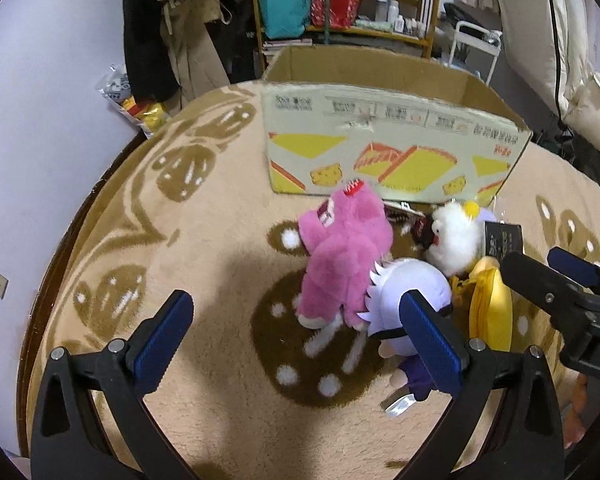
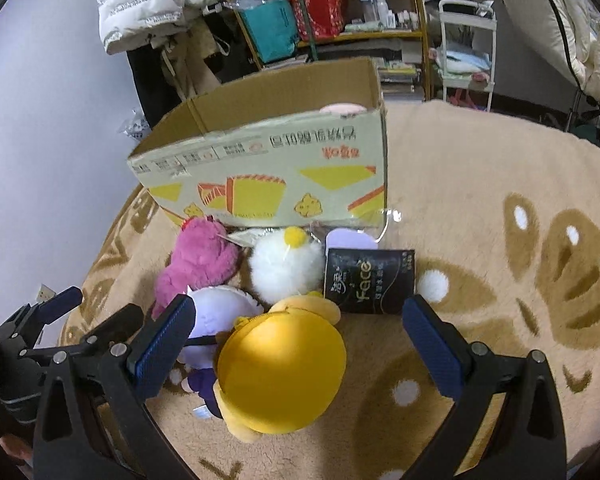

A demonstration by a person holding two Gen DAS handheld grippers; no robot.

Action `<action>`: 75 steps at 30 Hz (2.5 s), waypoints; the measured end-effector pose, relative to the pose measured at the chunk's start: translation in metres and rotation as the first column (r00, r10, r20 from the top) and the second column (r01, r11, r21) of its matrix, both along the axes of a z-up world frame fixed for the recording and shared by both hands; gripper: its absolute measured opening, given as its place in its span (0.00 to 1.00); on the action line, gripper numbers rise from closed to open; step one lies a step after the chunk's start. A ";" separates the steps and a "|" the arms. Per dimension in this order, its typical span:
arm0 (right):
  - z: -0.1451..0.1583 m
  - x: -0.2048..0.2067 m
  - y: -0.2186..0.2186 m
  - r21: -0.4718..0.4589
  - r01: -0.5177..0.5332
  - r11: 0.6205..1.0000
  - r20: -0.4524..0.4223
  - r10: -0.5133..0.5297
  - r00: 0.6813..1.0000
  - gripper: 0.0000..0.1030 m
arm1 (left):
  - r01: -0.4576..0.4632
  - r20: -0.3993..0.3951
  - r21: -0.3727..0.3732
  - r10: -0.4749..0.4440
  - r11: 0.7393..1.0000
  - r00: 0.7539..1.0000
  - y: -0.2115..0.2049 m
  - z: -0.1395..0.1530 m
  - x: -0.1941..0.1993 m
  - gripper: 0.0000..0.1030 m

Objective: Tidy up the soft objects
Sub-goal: 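Grasp the lavender-haired plush doll with the left tool while the right tool grasps the yellow plush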

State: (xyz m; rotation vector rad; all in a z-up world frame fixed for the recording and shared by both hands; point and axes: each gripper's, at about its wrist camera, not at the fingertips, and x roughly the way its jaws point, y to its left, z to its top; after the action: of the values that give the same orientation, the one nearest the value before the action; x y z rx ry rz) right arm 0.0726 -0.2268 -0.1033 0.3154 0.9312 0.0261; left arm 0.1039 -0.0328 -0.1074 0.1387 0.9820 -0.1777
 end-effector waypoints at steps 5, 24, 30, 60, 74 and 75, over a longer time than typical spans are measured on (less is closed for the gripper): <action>-0.011 0.007 0.001 0.023 0.006 1.000 -0.045 -0.005 0.999 1.00 | 0.037 -0.019 0.003 -0.036 0.999 0.999 -0.009 -0.007 0.000 0.99; -0.038 0.014 -0.003 0.089 0.023 0.996 -0.151 -0.009 0.989 1.00 | 0.091 -0.078 -0.019 -0.093 0.996 0.993 -0.029 -0.025 0.000 0.99; -0.041 0.013 -0.004 0.108 0.037 0.993 -0.156 -0.019 0.988 0.98 | 0.119 -0.077 -0.011 -0.120 0.993 0.990 -0.036 -0.025 -0.005 0.99; -0.040 0.013 -0.009 0.118 0.053 0.992 -0.166 -0.033 0.986 0.74 | 0.195 -0.137 0.010 -0.192 0.981 0.972 -0.059 -0.039 -0.011 0.98; -0.040 0.015 -0.010 0.094 0.052 0.994 -0.175 -0.035 0.984 0.74 | 0.210 -0.264 -0.079 -0.224 0.974 0.938 -0.067 -0.061 -0.007 0.57; -0.041 0.016 -0.006 0.092 0.051 0.994 -0.175 -0.035 0.984 0.74 | 0.206 -0.265 -0.085 -0.222 0.975 0.938 -0.068 -0.061 -0.007 0.55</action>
State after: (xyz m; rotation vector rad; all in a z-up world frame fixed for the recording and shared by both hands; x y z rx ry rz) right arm 0.0884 -0.2330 -0.1441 0.4323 1.0972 0.0037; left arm 0.0966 -0.1007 -0.1687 0.1725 1.2362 -0.4336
